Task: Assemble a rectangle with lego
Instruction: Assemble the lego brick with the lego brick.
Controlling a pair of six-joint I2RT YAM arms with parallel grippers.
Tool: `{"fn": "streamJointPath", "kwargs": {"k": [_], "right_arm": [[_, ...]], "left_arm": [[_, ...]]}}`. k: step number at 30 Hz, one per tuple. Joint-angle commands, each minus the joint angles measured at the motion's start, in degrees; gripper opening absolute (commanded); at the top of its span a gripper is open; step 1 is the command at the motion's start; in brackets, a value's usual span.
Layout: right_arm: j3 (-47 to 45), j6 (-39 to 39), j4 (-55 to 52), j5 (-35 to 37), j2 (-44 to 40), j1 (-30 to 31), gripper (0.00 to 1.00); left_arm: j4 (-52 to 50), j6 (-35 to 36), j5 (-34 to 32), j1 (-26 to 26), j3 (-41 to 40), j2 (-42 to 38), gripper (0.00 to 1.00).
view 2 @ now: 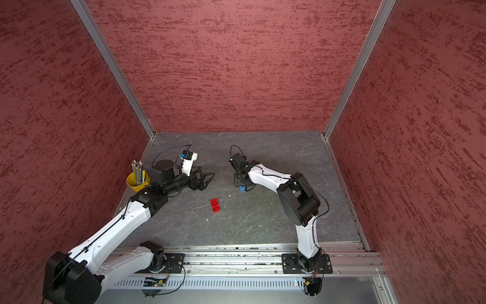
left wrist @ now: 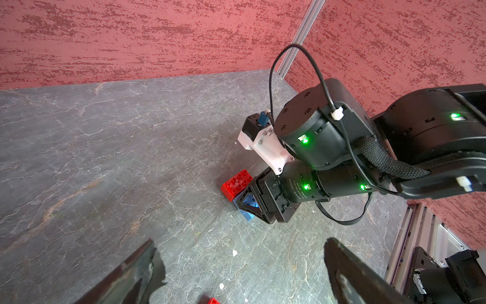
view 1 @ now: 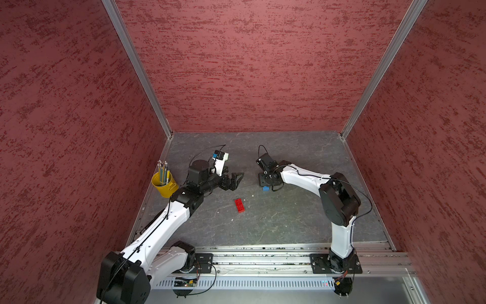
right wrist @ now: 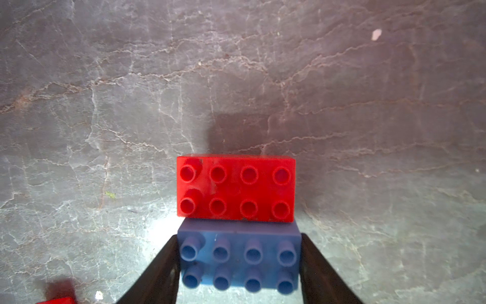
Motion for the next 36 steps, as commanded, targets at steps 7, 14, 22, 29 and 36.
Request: {"fn": "streamJointPath", "kwargs": {"k": [7,14,22,29,36], "right_arm": [[1.3,-0.1,0.1,1.0,2.0,-0.4,0.59],[1.3,-0.7,-0.1,1.8,1.4,-0.3,0.59],[1.8,-0.3,0.3,2.0,0.0,-0.3,0.59],[2.2,-0.2,0.1,1.5,-0.3,-0.3,0.59],[2.3,0.0,0.1,1.5,-1.0,-0.3,0.59]], "left_arm": [[0.1,0.5,1.0,0.6,-0.3,-0.2,1.00],[0.2,0.6,1.2,0.8,-0.3,-0.1,1.00],[0.4,0.5,1.5,0.9,-0.3,0.2,1.00],[0.4,0.5,1.8,1.0,-0.3,0.3,1.00],[0.4,0.4,2.0,1.1,-0.3,0.5,1.00]]}}
